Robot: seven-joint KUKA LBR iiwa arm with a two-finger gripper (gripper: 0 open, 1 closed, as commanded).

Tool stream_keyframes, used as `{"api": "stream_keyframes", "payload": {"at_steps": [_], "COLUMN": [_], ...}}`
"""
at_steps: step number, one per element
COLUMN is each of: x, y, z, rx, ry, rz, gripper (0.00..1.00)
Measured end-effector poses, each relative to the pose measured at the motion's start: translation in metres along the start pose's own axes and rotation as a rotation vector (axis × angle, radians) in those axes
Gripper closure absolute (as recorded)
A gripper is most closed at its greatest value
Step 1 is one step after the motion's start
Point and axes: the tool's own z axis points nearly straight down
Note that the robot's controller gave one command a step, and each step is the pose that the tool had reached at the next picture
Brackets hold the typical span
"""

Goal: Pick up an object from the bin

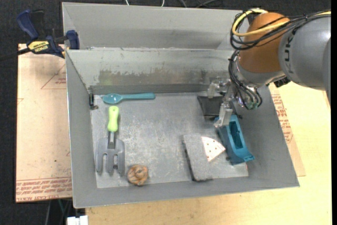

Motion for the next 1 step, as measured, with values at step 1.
{"api": "stream_keyframes", "payload": {"at_steps": [1], "x": [-0.0119], "y": [0.0008], "z": [-0.0230], "rx": [-0.001], "ry": [-0.002], "rz": [0.089], "gripper": [1.00]}}
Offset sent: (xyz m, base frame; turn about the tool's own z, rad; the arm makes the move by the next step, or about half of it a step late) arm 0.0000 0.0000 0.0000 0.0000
